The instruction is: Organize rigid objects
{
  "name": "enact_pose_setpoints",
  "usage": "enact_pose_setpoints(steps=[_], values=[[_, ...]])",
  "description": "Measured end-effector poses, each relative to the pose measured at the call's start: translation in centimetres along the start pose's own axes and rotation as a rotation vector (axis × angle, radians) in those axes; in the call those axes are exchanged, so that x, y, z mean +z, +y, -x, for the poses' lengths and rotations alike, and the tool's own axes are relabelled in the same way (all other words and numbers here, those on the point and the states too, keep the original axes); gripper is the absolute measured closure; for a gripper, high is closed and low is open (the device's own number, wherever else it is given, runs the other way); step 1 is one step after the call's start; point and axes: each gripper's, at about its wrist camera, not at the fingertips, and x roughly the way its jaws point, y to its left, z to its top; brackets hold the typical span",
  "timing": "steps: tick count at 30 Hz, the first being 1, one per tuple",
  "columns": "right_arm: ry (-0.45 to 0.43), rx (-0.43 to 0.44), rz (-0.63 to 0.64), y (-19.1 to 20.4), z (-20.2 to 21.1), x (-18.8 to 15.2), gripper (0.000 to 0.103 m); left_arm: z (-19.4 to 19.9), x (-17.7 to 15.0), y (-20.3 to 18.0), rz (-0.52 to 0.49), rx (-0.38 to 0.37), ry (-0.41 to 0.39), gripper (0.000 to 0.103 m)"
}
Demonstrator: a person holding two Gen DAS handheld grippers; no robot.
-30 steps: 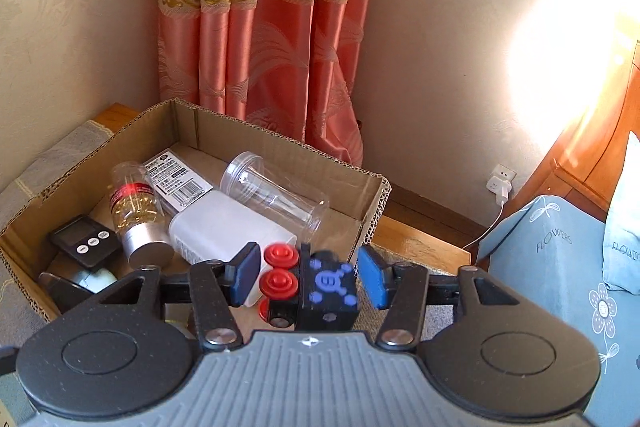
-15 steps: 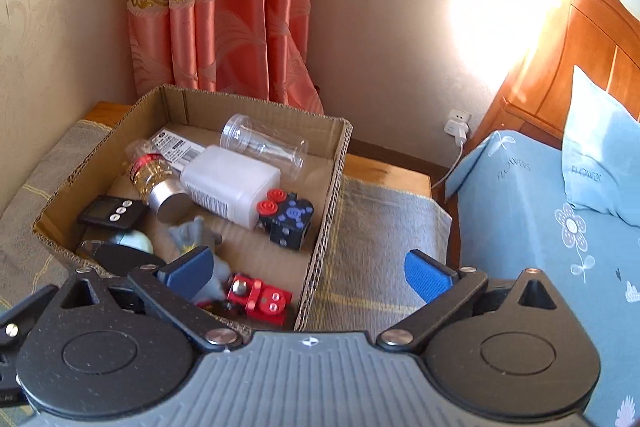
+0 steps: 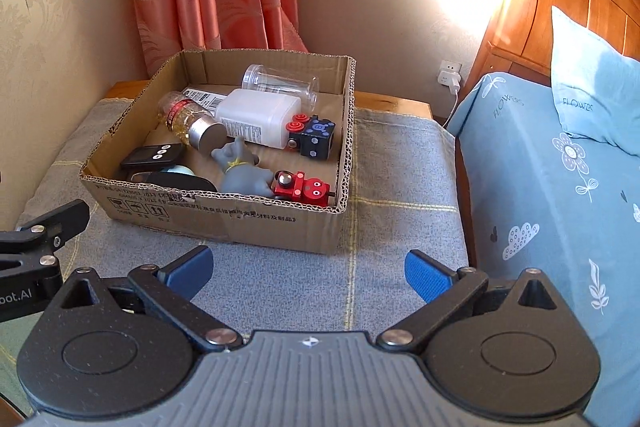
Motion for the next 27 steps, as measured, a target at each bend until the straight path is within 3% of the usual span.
enact_pose_setpoints(steps=[27], values=[[-0.051,-0.018,-0.014,-0.3,1.8,-0.1,0.0,1.5,0.4,0.2,0.027,0.01,-0.011,0.001]])
